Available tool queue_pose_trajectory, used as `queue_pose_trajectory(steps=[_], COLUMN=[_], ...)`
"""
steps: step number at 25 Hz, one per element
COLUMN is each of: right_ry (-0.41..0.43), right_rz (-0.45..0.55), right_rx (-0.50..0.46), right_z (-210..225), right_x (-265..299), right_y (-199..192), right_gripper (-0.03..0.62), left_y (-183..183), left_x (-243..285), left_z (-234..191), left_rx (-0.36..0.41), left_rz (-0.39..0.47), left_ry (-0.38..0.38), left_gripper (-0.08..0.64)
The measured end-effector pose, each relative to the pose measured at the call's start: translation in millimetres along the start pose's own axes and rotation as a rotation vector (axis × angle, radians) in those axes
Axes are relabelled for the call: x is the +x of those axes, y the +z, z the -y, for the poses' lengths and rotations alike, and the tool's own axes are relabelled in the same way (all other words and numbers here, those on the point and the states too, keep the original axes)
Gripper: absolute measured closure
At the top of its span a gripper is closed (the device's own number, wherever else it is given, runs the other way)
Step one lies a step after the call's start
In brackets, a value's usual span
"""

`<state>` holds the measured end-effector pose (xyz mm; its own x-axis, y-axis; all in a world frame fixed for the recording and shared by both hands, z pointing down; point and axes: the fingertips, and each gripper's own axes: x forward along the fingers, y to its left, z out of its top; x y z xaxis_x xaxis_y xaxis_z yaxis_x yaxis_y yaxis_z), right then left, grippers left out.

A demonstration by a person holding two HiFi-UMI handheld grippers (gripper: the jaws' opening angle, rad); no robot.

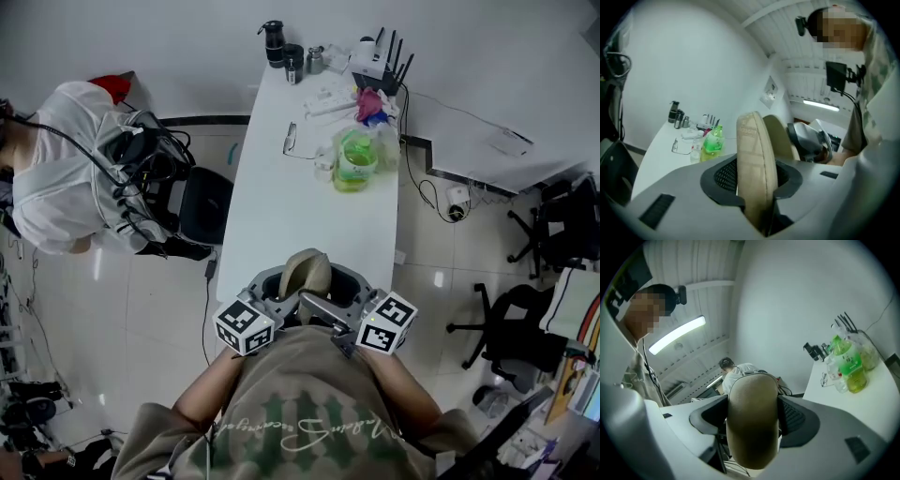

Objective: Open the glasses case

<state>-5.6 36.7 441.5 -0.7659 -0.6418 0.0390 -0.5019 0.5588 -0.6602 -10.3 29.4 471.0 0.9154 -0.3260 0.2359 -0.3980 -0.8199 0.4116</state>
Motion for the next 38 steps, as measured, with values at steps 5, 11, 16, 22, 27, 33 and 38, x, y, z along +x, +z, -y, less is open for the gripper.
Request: queue_pose_trajectory(steps=[5,11,16,22,27,33,38], right_ry=[-0.001,0.002,-0.156,-0.354,-0.483,-0.450,-0.509], right_rz=[0.006,-0.036,-0.080,-0.201,-0.321,-0.516,-0.518], right_rx=[0.017,0.029,-0.095,-0.560,-0.791,-1.108,-1.300], right_z=[11,15,22,18,31,27,22], right_x=[0,8,8,35,33,43,39], right_y=[1,-9,-17,-16,-14,-45,-32], right_gripper=[0.258,0.256,0.256,0.256,0.256,0.258,0.259], left_y=[2,-13,-11,-8,-15,-21,-9], left_x=[-3,-12,-34,-18,-17,-29,-25], left_z=[-16,-36,-82,-82,-85,-94,-90], left_rx=[-0.068,-0.194,-0.279,-0.332,-0.374,-0.443,-0.513], left_rz=[0.006,0.012,0.098,0.120,0.147,0.203,0.280], left_ry=[0.024,0.090,0.345,0.388,0.462,0.500,0.445], left_gripper=[0.472,0.472,0.479,0.480,0.485,0.485,0.485])
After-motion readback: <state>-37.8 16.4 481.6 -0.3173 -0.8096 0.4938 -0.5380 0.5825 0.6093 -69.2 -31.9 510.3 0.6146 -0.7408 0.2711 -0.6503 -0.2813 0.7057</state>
